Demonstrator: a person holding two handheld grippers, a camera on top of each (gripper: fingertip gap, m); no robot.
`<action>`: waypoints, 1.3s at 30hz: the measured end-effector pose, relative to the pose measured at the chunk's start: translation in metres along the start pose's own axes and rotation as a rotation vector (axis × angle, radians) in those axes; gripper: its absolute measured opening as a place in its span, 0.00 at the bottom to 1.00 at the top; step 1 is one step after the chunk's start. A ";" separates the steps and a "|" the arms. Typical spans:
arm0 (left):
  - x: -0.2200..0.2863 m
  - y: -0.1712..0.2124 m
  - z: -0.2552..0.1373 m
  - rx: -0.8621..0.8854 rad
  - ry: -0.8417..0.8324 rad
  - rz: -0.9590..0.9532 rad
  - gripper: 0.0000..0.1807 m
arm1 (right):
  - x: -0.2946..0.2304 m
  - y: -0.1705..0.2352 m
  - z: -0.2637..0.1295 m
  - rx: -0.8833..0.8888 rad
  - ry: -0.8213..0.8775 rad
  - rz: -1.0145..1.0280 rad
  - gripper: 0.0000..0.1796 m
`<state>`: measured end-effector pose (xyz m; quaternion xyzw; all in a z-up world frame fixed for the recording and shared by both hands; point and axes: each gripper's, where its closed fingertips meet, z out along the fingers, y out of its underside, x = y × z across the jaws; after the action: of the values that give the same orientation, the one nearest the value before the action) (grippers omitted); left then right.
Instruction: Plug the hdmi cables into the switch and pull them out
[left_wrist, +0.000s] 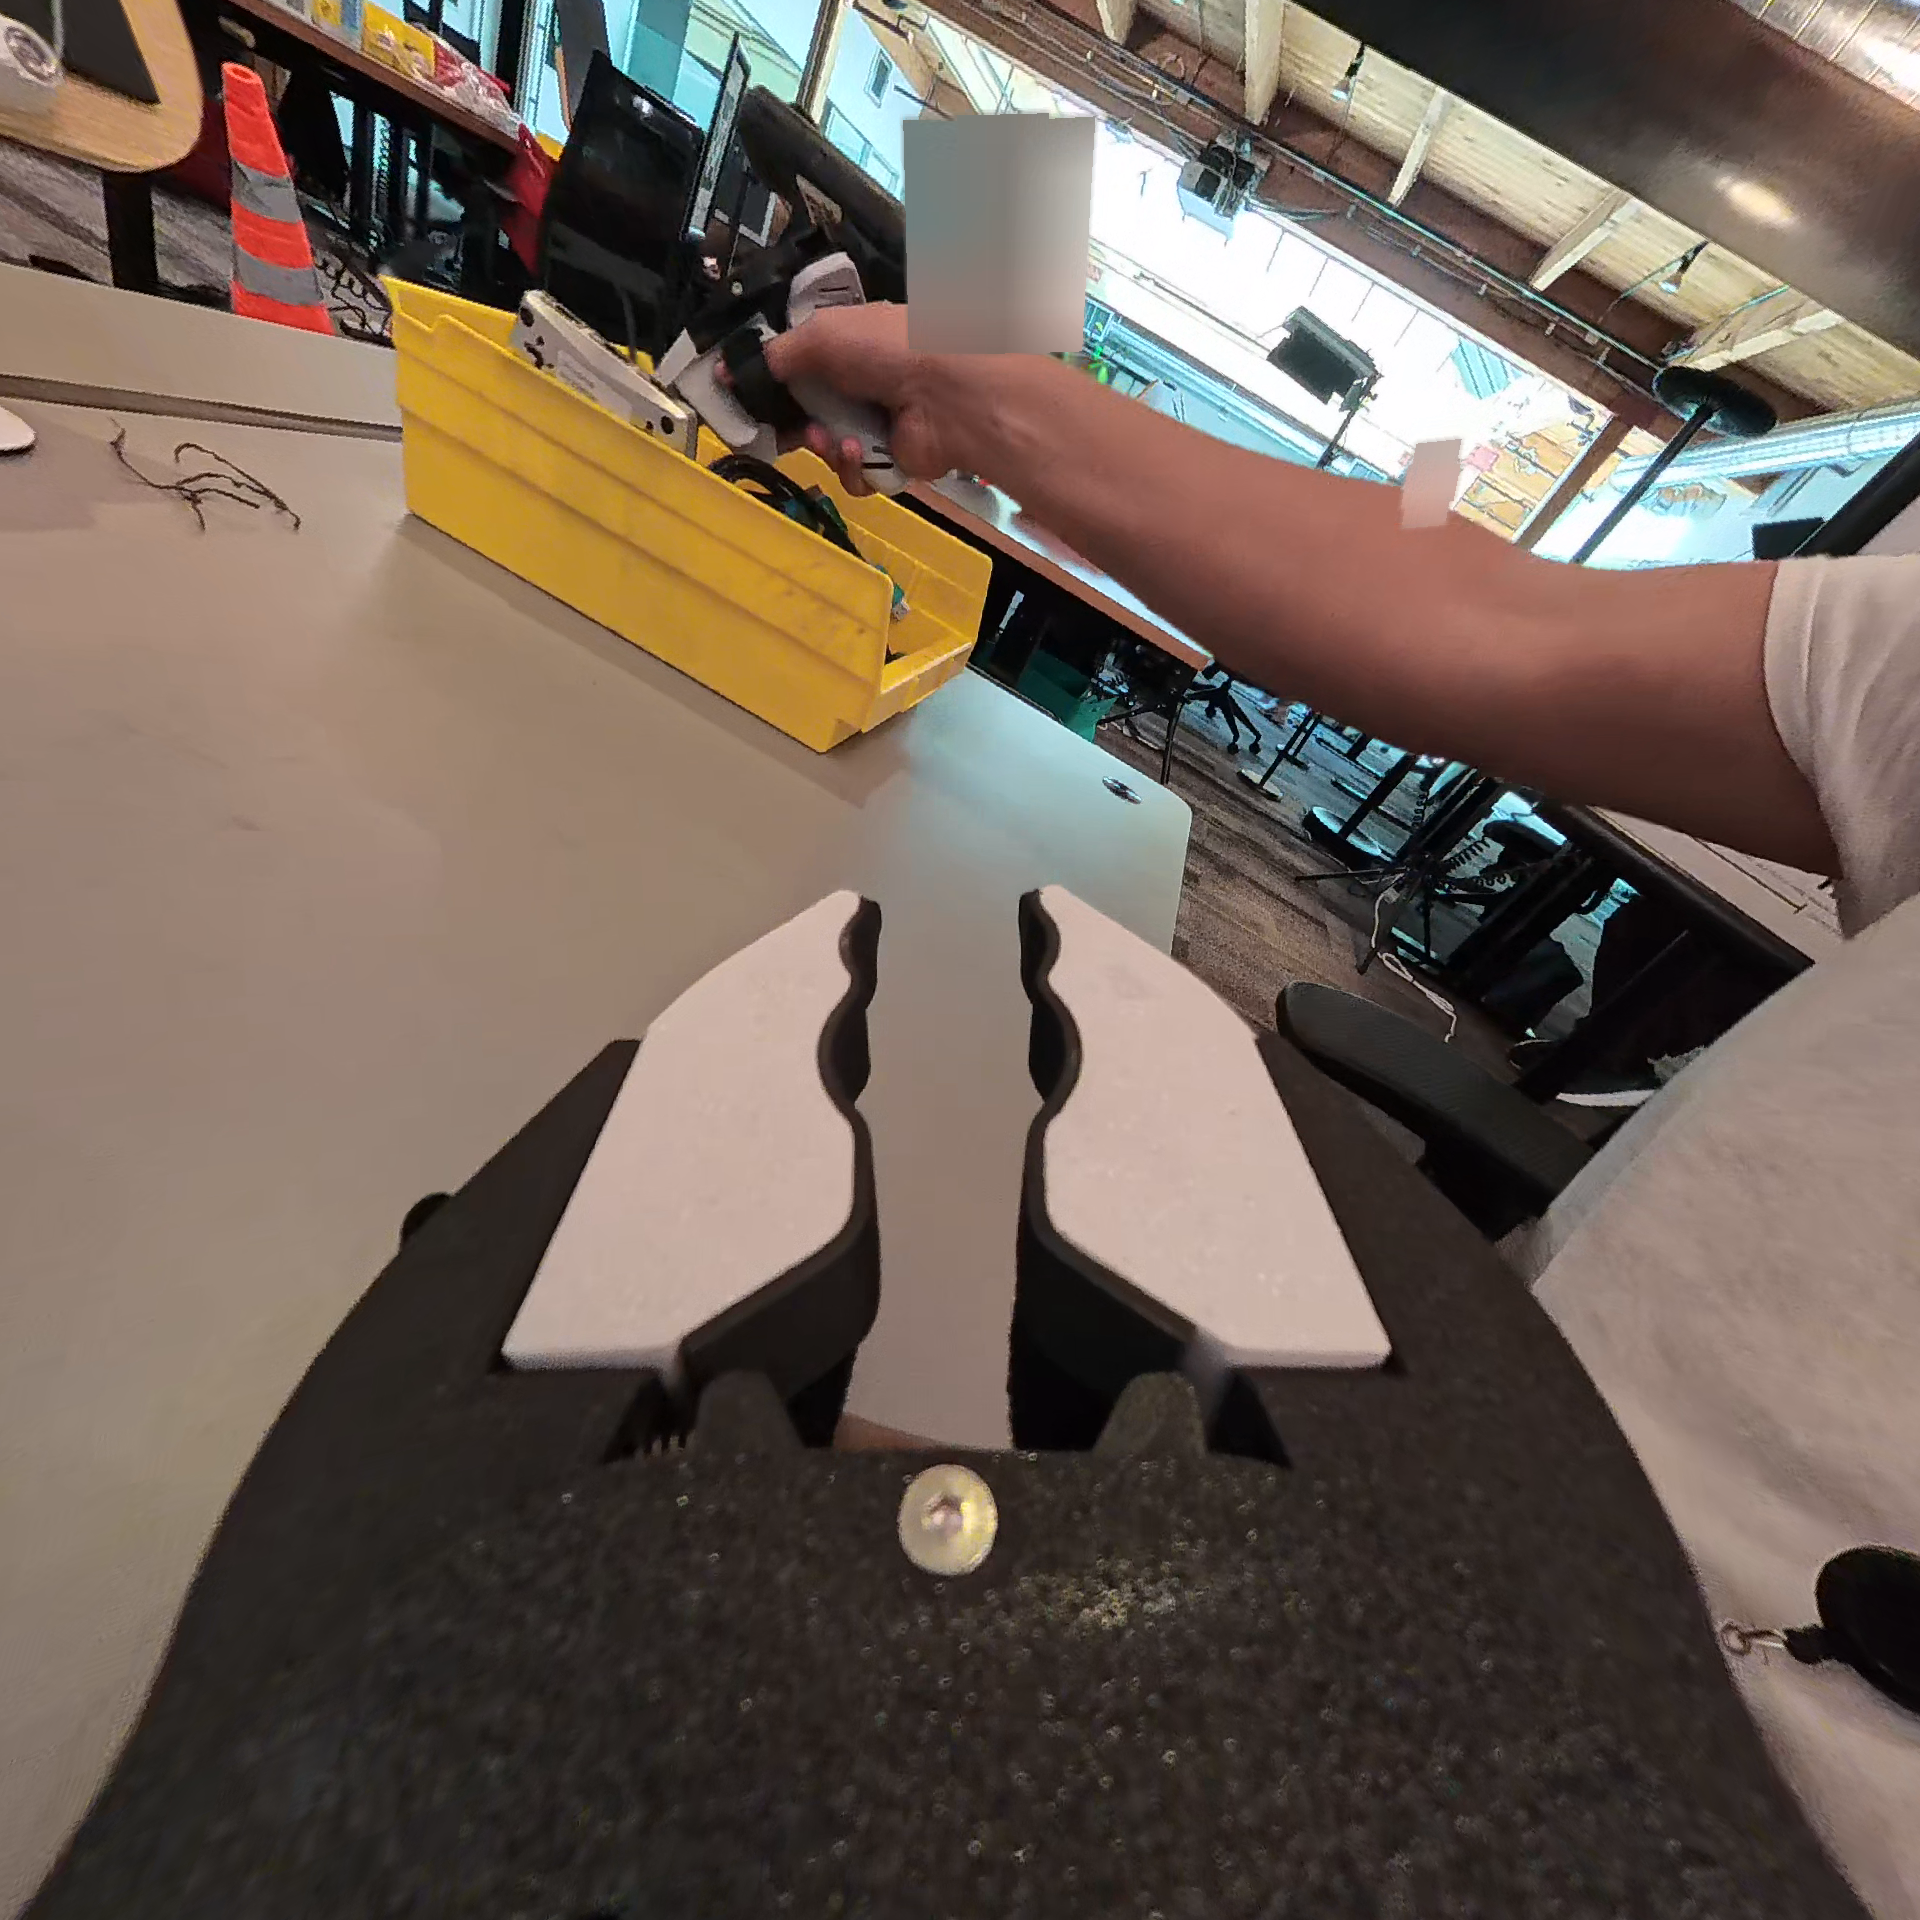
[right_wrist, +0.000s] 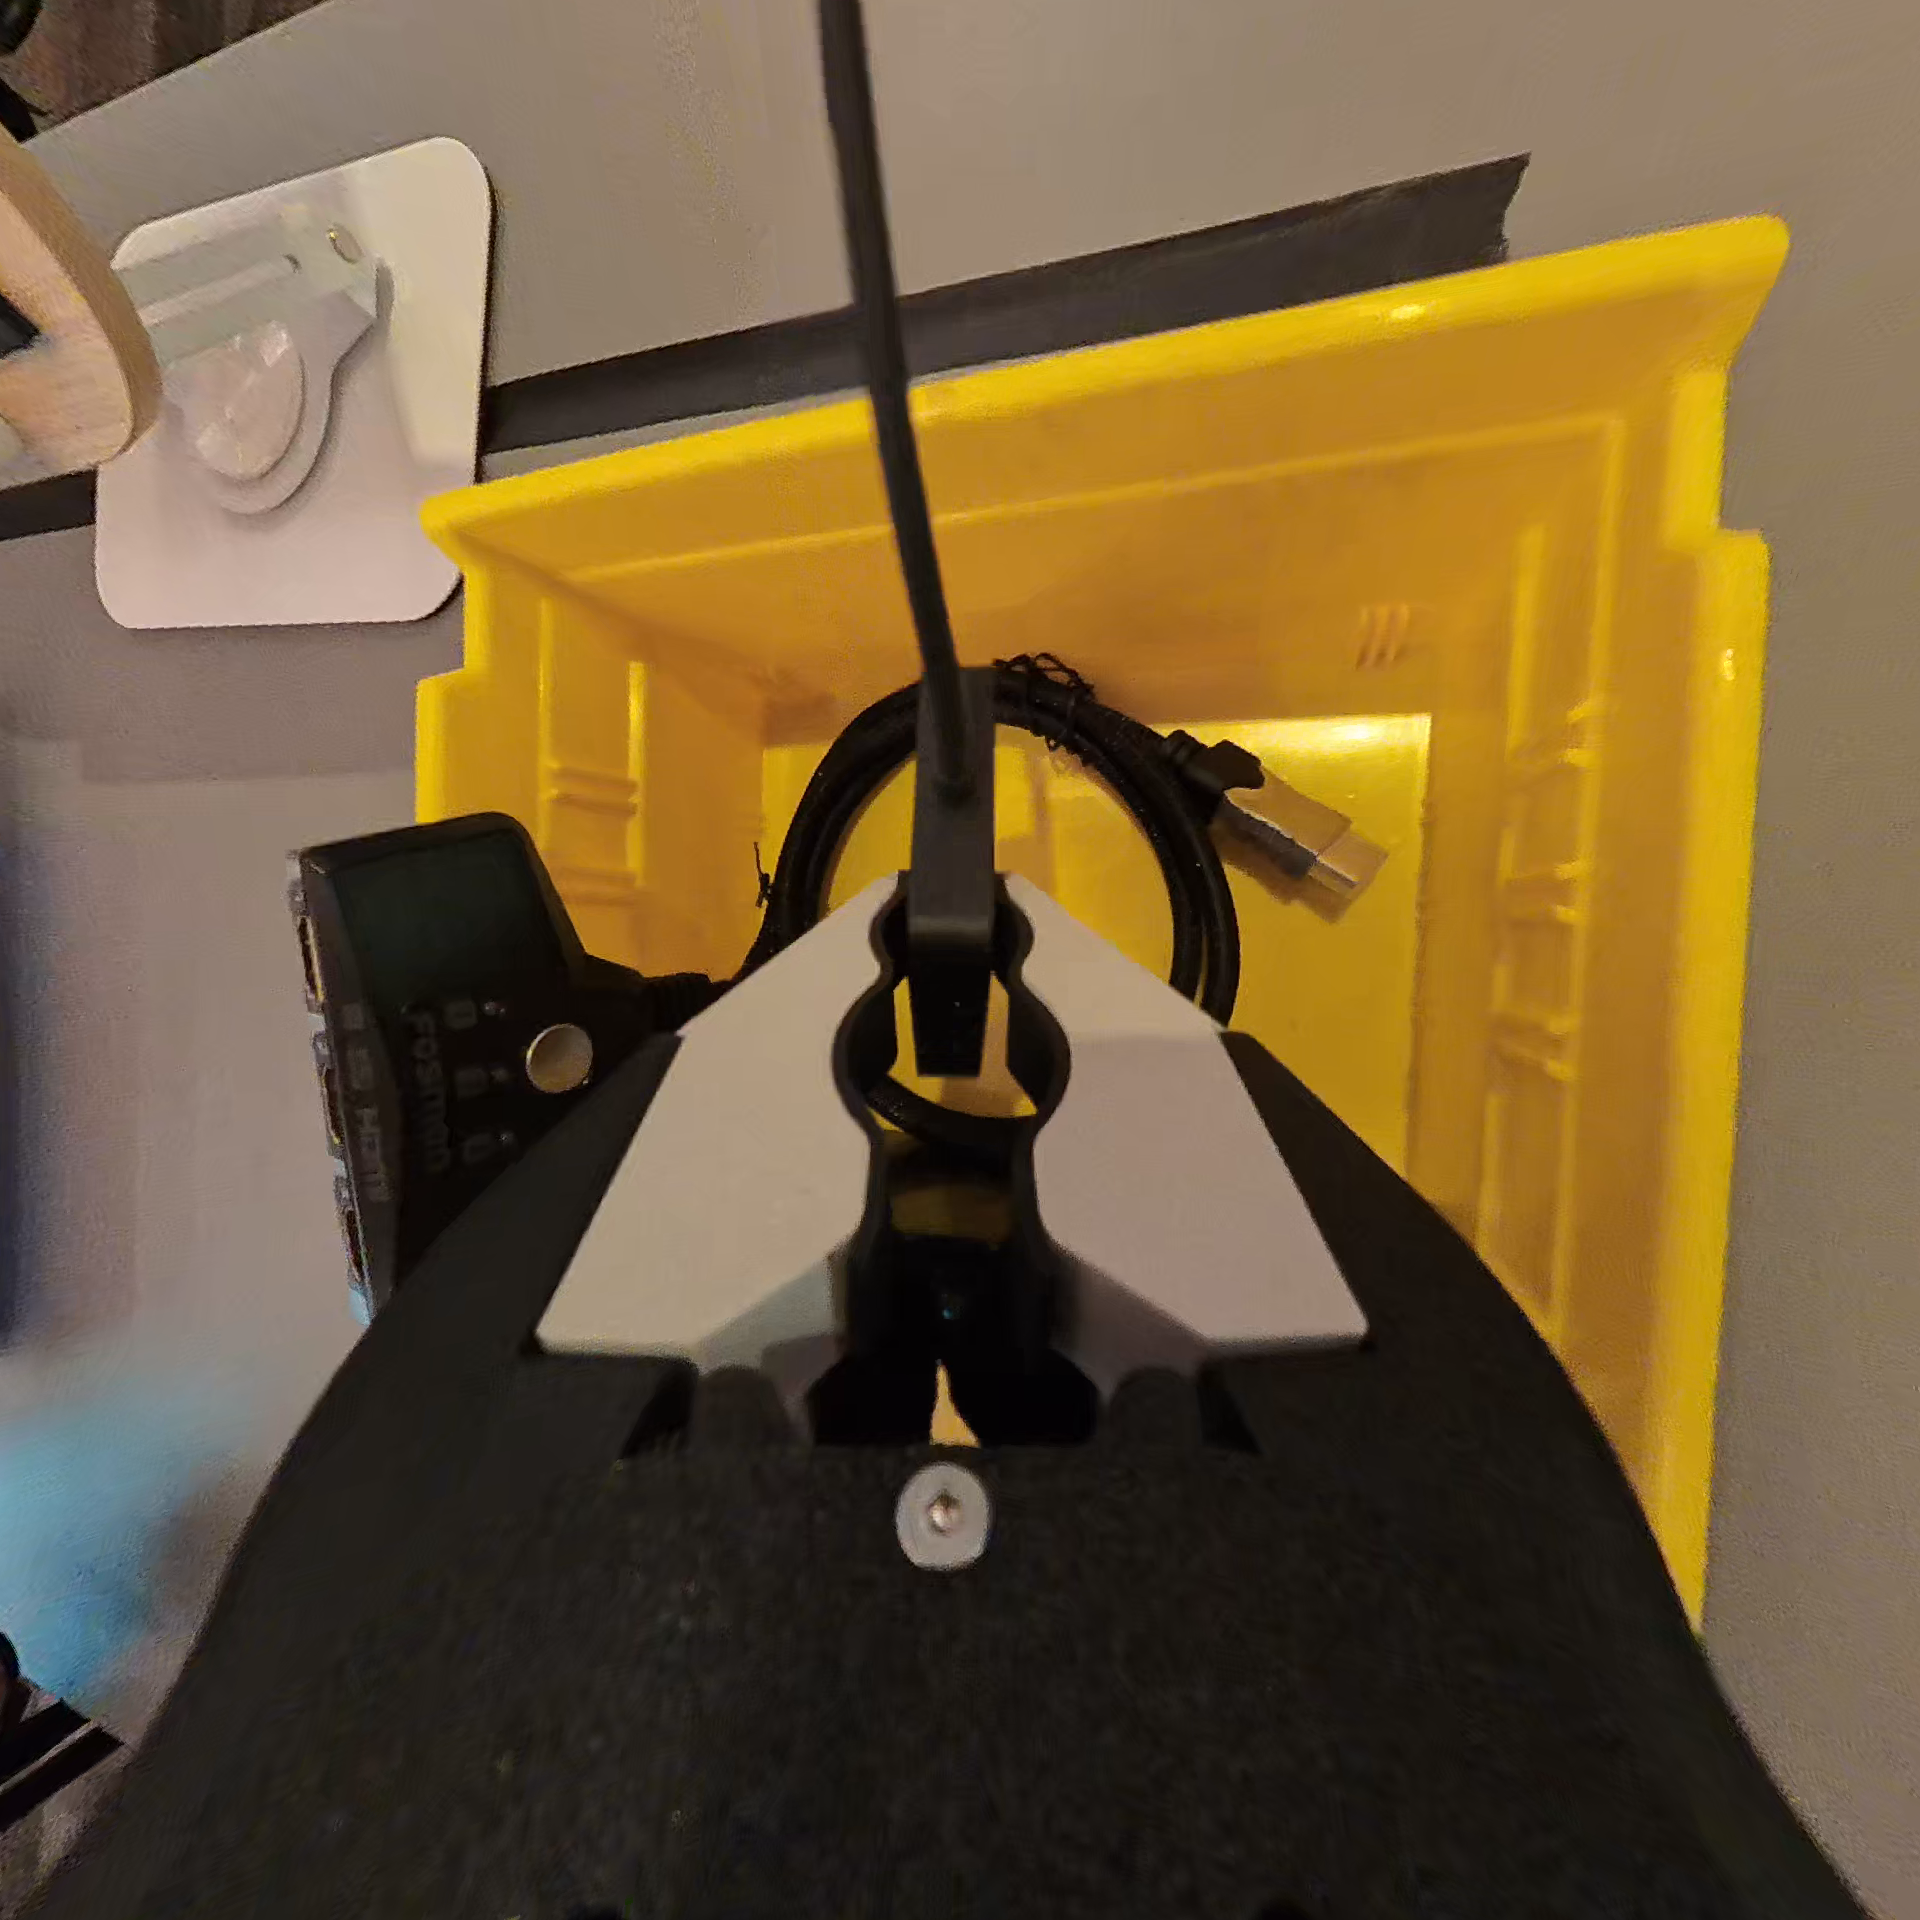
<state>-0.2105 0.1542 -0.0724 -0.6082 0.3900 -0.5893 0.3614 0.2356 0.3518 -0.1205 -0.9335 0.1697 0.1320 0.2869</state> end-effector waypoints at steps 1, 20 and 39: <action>-0.001 0.000 -0.002 0.000 -0.006 0.003 0.14 | 0.000 0.001 0.000 -0.011 0.001 -0.005 0.10; -0.022 0.011 -0.065 -0.084 -0.457 0.238 0.14 | -0.123 0.138 -0.143 0.723 0.040 -0.480 0.13; -0.050 -0.006 -0.141 0.018 -0.815 0.388 0.25 | -0.116 0.229 -0.094 0.652 -0.074 -0.339 0.16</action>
<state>-0.3509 0.2044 -0.0821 -0.7031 0.3178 -0.2266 0.5945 0.0546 0.1469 -0.1178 -0.8026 0.0354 0.0552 0.5930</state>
